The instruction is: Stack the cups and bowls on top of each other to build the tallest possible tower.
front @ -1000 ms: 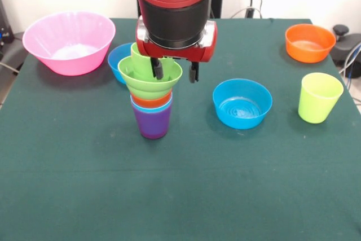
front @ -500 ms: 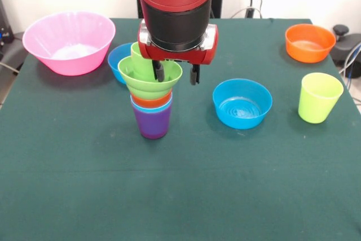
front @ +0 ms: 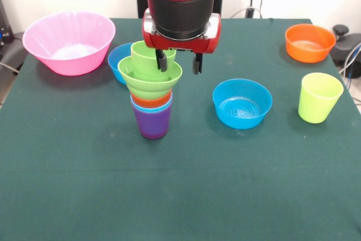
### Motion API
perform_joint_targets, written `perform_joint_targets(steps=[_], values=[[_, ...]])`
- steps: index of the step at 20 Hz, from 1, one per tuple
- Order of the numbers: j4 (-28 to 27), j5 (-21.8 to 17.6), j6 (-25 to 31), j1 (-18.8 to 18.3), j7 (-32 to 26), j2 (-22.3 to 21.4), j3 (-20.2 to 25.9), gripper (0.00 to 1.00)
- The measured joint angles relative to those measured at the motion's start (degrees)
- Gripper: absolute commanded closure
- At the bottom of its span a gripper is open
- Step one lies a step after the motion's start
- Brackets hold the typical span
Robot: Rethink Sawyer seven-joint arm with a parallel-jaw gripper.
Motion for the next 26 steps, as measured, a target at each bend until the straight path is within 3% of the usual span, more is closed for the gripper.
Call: perform_joint_targets(steps=[26], values=[[3.0,-0.8,-7.2,-0.5,0.0,-0.9,0.0,0.00]])
